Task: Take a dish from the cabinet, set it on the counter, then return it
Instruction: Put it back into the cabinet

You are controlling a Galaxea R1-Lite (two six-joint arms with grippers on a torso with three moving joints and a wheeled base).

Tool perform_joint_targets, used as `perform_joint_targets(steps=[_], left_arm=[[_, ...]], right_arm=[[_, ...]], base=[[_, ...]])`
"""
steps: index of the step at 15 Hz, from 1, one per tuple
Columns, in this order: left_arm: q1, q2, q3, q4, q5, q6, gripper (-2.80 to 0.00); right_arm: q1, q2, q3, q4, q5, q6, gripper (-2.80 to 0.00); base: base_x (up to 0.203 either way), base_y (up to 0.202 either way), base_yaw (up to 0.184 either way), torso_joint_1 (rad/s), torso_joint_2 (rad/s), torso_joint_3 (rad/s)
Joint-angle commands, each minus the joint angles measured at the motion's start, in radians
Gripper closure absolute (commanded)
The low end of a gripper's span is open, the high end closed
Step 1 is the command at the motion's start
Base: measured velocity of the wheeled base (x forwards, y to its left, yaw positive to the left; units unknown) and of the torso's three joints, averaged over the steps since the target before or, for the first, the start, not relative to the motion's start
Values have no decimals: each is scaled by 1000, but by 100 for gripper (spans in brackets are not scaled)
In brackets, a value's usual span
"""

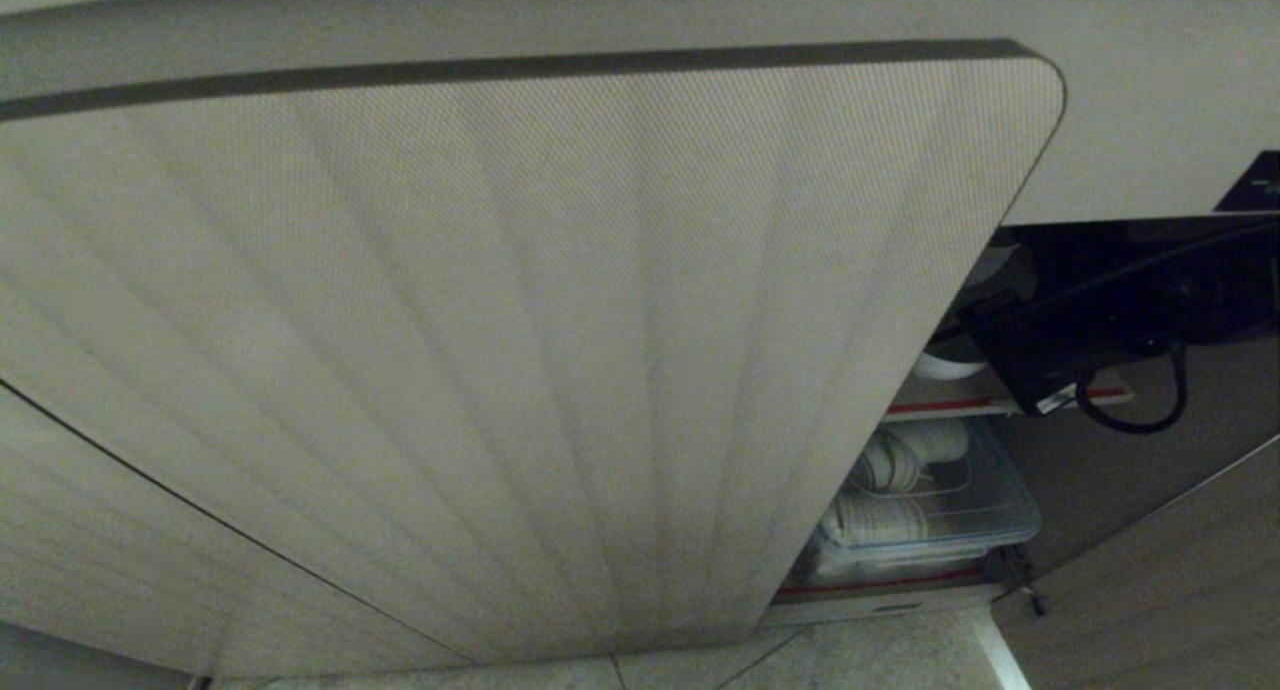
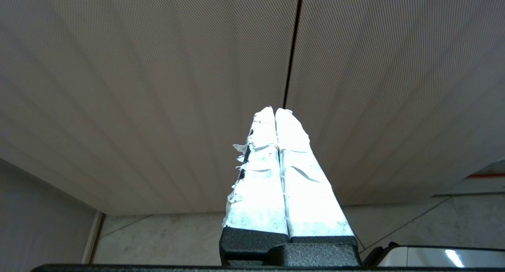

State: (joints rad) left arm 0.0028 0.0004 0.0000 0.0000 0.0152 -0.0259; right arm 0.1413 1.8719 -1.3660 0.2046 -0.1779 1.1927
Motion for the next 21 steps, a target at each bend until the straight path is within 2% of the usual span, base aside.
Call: perform_joint_targets(steps=[1, 12, 15, 21], left_arm=[[0, 0, 0, 0, 0, 0, 0], [0, 0, 0, 0, 0, 0, 0], [0, 0, 0, 0, 0, 0, 0], [0, 0, 0, 0, 0, 0, 0]], right_arm=[[0, -2, 1, 1, -2, 5, -280], [9, -7, 12, 1, -40, -25, -280], [9, -9, 24, -3, -58, -65, -280], [9, -13, 36, -14, -72, -95, -280]], base=[[0, 0, 0, 0, 0, 0], [0, 0, 0, 0, 0, 0], [0, 0, 0, 0, 0, 0], [0, 0, 0, 0, 0, 0]])
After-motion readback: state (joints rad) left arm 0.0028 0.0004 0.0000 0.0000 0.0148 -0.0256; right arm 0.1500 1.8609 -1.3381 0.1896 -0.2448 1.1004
